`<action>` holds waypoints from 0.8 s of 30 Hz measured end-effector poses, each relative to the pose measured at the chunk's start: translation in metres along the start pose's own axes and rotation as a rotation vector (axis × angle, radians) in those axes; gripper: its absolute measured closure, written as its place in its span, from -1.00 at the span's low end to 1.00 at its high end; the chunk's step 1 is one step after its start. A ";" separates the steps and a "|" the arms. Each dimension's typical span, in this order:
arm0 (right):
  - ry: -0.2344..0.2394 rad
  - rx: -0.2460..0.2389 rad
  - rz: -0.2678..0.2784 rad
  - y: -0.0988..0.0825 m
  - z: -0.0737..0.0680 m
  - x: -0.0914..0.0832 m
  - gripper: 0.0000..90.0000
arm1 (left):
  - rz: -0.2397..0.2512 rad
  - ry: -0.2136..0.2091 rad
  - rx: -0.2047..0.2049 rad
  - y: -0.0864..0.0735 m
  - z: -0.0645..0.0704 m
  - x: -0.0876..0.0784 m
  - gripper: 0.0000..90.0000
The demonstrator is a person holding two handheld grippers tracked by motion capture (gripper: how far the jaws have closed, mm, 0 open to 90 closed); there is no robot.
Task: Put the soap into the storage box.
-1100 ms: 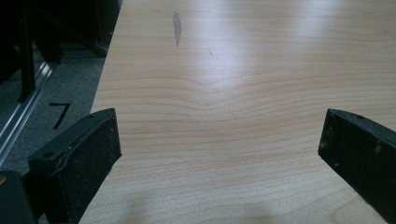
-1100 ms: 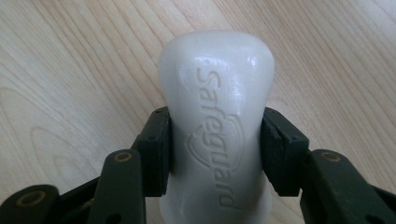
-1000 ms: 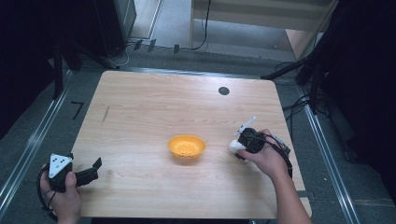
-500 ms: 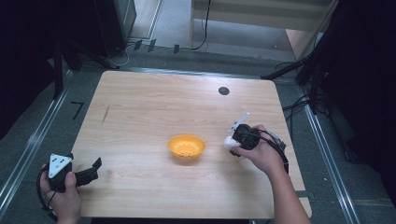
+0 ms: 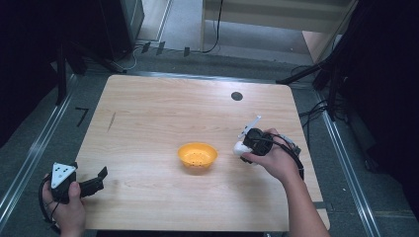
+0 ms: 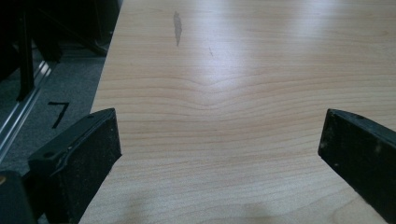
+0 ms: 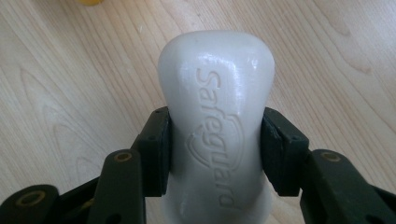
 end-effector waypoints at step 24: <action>0.009 -0.079 0.028 0.033 -0.011 -0.009 0.13 | -0.002 0.002 -0.002 0.000 0.000 0.001 -1.00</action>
Point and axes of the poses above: each handheld gripper's, and its own axes: x roughly forward along the jaws, y roughly out of its top, z roughly to its right, the point moved 7 cm from there along x, roughly forward along the jaws, and after that the axes turned 5 degrees about z, right-handed, at the moved point
